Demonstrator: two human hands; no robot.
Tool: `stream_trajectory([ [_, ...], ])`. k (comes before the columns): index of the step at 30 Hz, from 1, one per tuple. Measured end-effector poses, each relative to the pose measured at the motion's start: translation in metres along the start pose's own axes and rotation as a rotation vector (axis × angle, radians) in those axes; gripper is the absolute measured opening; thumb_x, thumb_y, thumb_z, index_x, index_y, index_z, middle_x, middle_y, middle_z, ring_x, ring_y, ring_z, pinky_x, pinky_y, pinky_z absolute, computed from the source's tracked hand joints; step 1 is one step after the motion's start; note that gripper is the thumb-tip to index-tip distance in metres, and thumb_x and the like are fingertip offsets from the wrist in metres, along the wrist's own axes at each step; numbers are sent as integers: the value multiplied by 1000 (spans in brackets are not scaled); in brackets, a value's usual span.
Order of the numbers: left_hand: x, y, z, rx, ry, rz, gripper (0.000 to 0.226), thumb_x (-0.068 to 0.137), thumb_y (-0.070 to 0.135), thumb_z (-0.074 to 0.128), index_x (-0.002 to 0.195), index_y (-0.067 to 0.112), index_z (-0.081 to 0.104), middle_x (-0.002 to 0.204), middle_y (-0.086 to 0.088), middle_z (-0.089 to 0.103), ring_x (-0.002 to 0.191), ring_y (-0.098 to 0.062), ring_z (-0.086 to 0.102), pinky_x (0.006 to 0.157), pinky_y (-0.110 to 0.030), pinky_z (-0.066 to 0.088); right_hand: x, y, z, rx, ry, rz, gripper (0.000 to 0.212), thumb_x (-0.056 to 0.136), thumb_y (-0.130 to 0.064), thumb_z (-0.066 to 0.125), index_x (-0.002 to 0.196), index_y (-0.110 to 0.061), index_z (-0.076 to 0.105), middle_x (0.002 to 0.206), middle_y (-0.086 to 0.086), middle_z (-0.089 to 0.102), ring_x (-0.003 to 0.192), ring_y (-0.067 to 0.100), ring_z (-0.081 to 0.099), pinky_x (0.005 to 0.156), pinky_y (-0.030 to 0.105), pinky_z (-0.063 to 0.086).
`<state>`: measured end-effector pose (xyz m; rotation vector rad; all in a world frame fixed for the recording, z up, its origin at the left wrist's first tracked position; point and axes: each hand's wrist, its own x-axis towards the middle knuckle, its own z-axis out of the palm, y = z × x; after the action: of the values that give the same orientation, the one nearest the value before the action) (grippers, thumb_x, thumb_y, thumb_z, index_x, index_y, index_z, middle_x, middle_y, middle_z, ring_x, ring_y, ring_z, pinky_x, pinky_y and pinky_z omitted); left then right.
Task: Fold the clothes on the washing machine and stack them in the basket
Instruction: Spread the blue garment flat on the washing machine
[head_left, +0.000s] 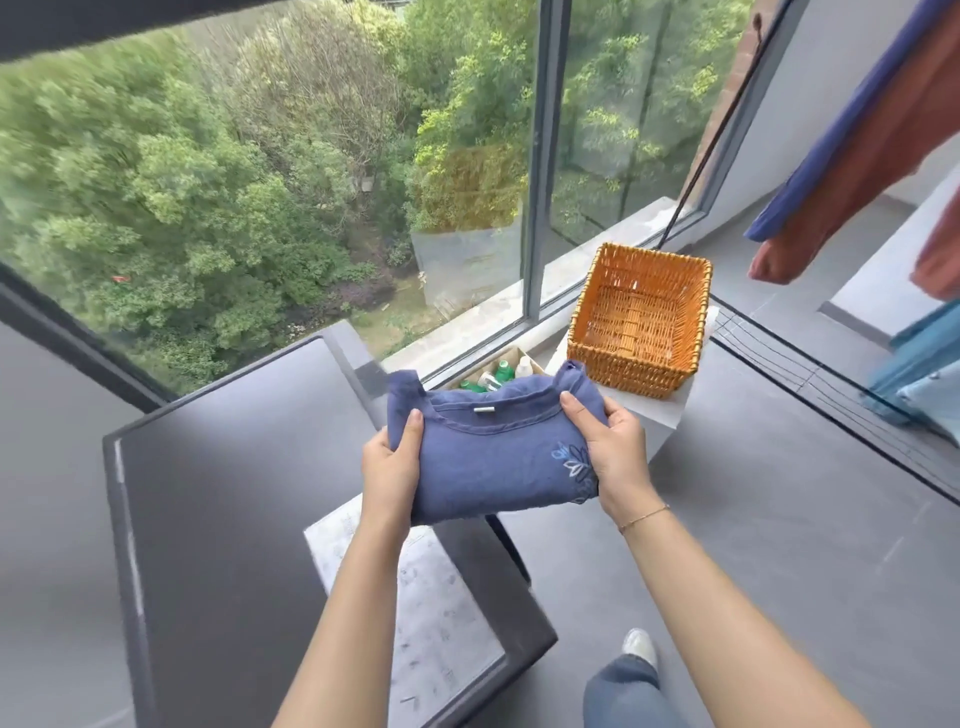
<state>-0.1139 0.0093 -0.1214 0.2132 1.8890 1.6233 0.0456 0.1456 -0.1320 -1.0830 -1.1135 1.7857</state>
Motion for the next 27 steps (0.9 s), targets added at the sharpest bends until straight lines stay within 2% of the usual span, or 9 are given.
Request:
stream_trajectory([
  [2,4,0,40,9,22,15,28,96,33,57,78,12,64,73,1,67,67,-13,62,60,-26,50,24,-15,-29,-5,5,-9,3,88,-15,69,90,-16,70,90,7,74,80,20,70,69,31,57],
  [4,11,2,87,22,33,41,30,96,32,56,76,12,62,71,1,65,64,-11,60,56,-23,48,52,-31,-60,-1,21,-25,3,88,-16,69,86,-16,72,91,10,74,82,22,69,74,37,56],
  [7,20,7,168,24,15,36,30,95,34,58,77,10,63,73,-2,65,64,-13,61,59,-26,49,102,-56,-118,-11,61,-32,3,87,-16,70,85,-15,73,95,16,72,84,26,67,79,44,54],
  [13,39,10,269,56,-35,30,29,94,35,58,73,15,60,73,-2,64,67,-17,59,66,-34,49,166,-90,-187,-26,93,-46,5,89,-13,67,90,-8,69,85,8,71,73,16,66,64,28,54],
  [16,58,16,302,94,-55,11,29,94,35,59,74,14,60,73,-2,65,65,-15,60,64,-32,50,196,-93,-204,-28,133,-49,8,89,-13,67,91,-5,68,84,7,70,72,14,64,63,27,53],
  [20,102,16,337,160,-99,-4,31,92,40,60,76,14,65,80,-6,69,75,-20,65,74,-39,53,244,-93,-219,-33,180,-37,14,88,-14,68,92,0,68,83,10,69,73,17,63,66,30,52],
  [23,143,15,366,215,-126,-10,35,90,45,59,80,12,67,84,-7,72,79,-20,65,76,-38,52,291,-92,-224,-67,192,-28,11,88,-15,69,88,-4,69,82,8,69,73,17,62,67,32,51],
  [27,206,20,405,244,-181,-18,32,96,38,54,87,10,68,90,-8,72,83,-18,67,74,-34,51,357,-88,-226,-163,213,-35,12,88,-20,69,80,-11,69,77,4,68,72,15,60,67,34,50],
])
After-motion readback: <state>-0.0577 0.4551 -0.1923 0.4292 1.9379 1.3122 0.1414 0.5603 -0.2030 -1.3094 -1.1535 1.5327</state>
